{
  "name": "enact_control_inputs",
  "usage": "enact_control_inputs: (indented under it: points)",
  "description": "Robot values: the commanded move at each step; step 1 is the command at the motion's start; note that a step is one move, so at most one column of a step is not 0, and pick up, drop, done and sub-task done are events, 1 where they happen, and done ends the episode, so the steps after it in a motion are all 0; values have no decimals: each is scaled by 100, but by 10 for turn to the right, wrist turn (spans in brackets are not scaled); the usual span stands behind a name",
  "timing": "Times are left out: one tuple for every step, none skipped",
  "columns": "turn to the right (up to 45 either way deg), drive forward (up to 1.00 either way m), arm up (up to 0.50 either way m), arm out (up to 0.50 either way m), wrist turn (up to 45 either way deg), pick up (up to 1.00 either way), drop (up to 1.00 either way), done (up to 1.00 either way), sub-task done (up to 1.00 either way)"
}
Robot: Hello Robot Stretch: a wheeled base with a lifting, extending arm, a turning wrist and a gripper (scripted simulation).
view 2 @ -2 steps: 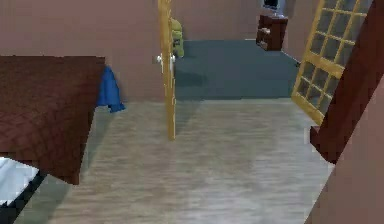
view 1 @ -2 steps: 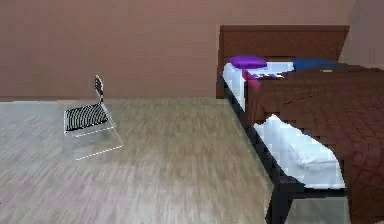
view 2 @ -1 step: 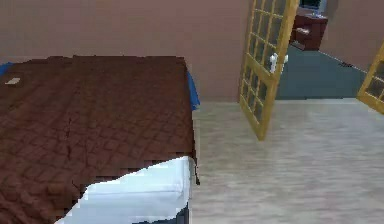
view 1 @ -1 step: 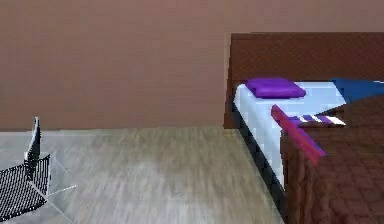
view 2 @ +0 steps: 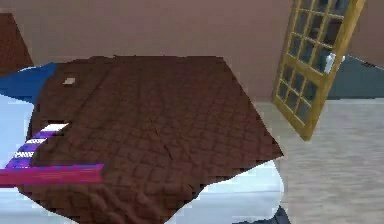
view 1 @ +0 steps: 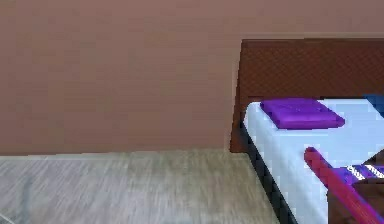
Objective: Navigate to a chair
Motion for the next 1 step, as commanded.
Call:
enact_control_inputs:
  points:
    - [-450, 0, 0, 0, 0, 0, 0, 0, 0]
